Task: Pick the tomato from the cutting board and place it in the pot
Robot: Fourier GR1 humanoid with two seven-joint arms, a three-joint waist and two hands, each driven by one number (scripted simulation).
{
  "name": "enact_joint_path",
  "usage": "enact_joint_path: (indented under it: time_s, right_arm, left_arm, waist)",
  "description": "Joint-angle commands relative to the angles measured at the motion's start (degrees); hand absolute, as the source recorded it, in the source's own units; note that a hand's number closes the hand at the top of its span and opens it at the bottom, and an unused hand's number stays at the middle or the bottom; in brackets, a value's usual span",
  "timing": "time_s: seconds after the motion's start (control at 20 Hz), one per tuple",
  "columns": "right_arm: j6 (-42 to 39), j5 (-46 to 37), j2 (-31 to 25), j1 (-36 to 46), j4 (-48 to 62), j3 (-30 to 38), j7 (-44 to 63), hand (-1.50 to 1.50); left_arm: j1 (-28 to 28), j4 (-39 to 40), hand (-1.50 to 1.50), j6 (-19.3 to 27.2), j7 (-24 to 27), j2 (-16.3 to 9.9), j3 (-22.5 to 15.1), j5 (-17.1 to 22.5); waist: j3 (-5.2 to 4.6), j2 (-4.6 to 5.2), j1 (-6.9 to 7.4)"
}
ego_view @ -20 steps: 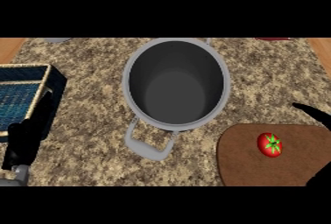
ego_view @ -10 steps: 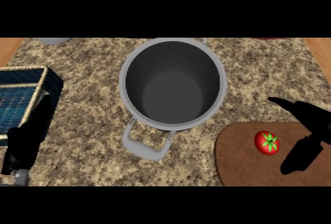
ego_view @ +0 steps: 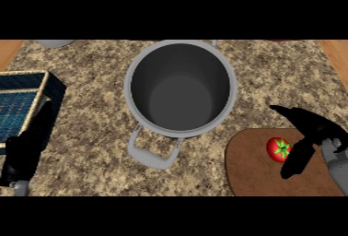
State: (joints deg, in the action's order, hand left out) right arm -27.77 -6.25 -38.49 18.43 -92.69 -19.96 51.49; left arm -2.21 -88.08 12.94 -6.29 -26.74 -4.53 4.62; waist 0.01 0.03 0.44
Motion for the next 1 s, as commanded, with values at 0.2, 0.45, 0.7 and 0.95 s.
enact_joint_path:
  time_s: [0.2, 0.45, 0.7, 0.95]
  right_arm:
    - [-2.23, -7.62, 4.46, -2.13, 3.54, 0.33, -0.37, -1.5]
    - [-3.14, -11.77, 4.83, -4.88, 4.68, 3.78, -4.81, -1.5]
    - [-3.18, -16.33, 9.54, -2.84, 11.51, 4.94, -8.25, -1.5]
    - [-6.21, -19.1, 8.84, -4.31, 10.31, 3.74, -14.9, 1.5]
  left_arm:
    - [-0.48, 2.35, 0.0, -3.19, 1.8, 2.74, 2.44, -0.98]
    - [-0.85, -0.63, 0.0, -2.21, -0.32, 5.01, 2.91, -4.18]
    - [-4.57, -6.36, 0.0, -4.7, -2.82, 4.73, 4.72, -4.69]
    - [-0.95, -2.07, 0.0, -4.49, -1.44, 6.79, 5.52, -7.02]
  waist:
    - [-0.02, -0.03, -0.35]
    - [-0.01, -0.07, -0.45]
    - [0.01, -0.05, -0.05]
    - [0.01, -0.03, -0.29]
